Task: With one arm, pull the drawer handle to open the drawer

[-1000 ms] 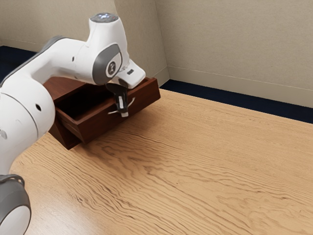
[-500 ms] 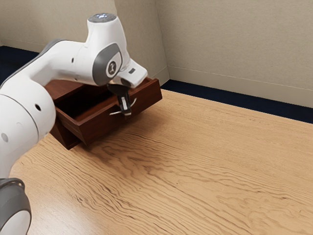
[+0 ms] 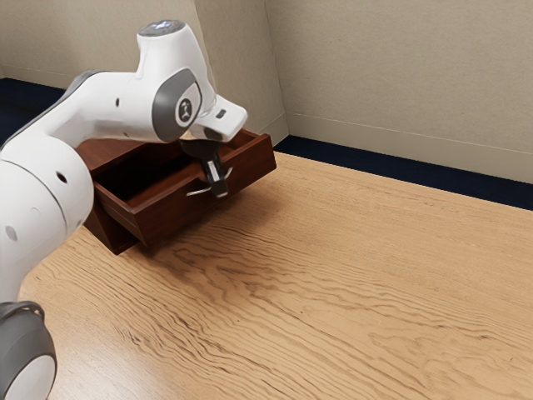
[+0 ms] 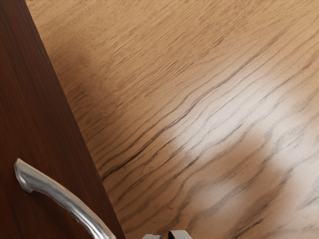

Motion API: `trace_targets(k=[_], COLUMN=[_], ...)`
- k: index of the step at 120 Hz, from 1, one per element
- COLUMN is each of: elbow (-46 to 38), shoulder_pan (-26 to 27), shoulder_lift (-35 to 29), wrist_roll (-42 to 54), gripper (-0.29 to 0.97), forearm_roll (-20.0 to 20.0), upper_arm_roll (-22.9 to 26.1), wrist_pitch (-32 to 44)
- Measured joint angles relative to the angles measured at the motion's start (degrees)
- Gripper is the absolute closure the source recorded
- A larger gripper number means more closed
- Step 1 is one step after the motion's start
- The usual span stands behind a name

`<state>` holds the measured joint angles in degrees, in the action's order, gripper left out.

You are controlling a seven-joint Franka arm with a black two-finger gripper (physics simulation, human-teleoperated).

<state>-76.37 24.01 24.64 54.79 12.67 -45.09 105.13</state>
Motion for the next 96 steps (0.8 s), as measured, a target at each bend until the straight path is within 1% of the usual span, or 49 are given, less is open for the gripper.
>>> trace_targets(k=[6, 8, 14, 21, 29, 36, 40, 47, 56, 64, 70, 75, 80, 86, 96], elbow=[0.0, 0.0, 0.0, 0.1, 0.4, 0.8, 0.9, 1.0, 1.0, 0.9, 0.4, 0.3, 0.2, -0.1, -0.2], shoulder_pan=[0.0, 0.0, 0.2, 1.7, 2.5, 3.5, 3.8, 4.8, 5.8, 2.6, -3.2, -8.6, -12.1, -14.3, -15.9], shoulder_lift=[0.0, -0.1, -0.4, -0.5, -0.5, -1.2, -2.2, -5.9, -11.3, -16.0, -19.4, -22.3, -24.0, -24.9, -25.4], wrist_roll=[-0.3, -0.3, -0.5, -0.7, -1.0, -1.1, -1.2, -1.4, -1.4, -1.1, -0.9, -0.7, -0.3, 0.2, 1.0], gripper=[0.63, 0.66, 0.66, 0.6, 0.6, 0.53, 0.5, 0.45, 0.41, 0.31, 0.24, 0.2, 0.16, 0.13, 0.09], forearm_roll=[0.2, 0.3, 0.5, 0.8, 1.0, 1.2, 1.2, 0.7, -1.4, -2.7, -4.0, -7.1, -9.4, -10.4, -11.0], upper_arm_roll=[-0.1, -0.1, -0.4, -1.2, -1.3, -1.0, -0.9, -1.0, -0.7, 3.7, 9.8, 16.2, 20.3, 22.5, 23.6], wrist_pitch=[0.2, 0.2, 0.2, 0.4, 0.7, 0.9, 0.8, 0.2, -2.3, -5.9, -9.1, -11.4, -13.3, -15.8, -19.9])
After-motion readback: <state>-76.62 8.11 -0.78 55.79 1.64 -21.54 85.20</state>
